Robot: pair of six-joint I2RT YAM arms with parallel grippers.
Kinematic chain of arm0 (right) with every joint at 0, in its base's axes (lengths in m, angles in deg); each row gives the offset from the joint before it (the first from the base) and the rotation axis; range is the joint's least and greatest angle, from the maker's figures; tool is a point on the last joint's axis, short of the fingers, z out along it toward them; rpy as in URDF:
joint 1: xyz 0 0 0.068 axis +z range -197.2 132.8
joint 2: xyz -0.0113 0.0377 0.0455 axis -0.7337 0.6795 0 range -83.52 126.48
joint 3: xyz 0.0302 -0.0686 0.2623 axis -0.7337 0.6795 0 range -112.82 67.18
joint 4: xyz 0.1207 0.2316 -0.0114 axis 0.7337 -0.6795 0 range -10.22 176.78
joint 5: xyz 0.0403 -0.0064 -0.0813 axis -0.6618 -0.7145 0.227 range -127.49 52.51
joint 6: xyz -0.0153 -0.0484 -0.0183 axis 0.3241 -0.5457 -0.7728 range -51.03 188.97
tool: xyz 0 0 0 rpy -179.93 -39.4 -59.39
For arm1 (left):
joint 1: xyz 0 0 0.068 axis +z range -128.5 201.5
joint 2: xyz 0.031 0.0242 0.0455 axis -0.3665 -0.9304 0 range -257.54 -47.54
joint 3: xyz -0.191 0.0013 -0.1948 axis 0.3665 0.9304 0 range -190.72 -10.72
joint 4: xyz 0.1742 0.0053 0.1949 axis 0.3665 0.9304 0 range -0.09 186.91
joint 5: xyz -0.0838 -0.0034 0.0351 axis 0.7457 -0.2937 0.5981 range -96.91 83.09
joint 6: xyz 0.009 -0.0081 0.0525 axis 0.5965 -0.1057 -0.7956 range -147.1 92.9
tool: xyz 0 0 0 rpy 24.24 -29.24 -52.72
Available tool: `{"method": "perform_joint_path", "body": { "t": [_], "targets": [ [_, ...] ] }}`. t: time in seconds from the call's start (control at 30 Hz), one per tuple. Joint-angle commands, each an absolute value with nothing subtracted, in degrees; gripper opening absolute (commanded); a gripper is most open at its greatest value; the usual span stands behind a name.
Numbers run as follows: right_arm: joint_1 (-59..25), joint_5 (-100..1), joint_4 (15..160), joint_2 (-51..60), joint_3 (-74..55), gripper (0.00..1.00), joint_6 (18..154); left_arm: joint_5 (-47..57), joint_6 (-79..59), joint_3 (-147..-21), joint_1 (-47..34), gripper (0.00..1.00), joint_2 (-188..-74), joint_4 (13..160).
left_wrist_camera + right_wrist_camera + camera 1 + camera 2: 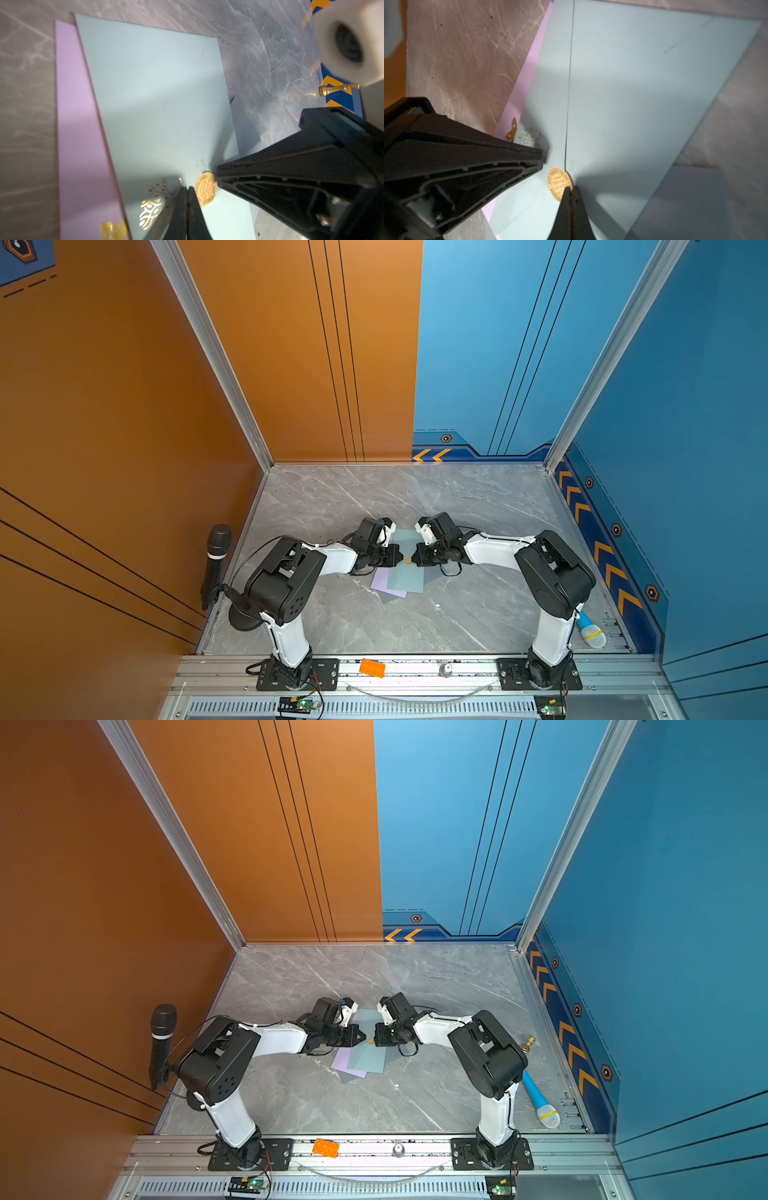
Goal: Fold the letter paper in half and place it into the envelope
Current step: Fold the envelope flap on the envelope.
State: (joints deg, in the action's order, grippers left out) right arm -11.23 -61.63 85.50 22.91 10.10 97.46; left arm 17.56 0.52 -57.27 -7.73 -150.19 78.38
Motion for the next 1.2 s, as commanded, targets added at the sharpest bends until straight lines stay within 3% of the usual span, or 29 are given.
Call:
{"method": "perform_joint_path", "body": {
  "t": [0.0,0.2,1.17],
  "targets": [
    [-8.5,-65.87,90.25,19.18,11.22,0.0,95.87,13.63,-1.07,-56.3,-8.12,0.06,-151.56,87.45],
    [-3.87,-60.37,83.53,21.19,5.39,0.0,93.36,13.81,-1.26,-56.66,-8.47,0.06,-151.69,87.46],
    [-15.01,-59.91,86.09,26.29,9.26,0.0,99.38,13.43,-2.93,-56.1,-8.82,0.07,-150.29,88.77]
  ]
}}
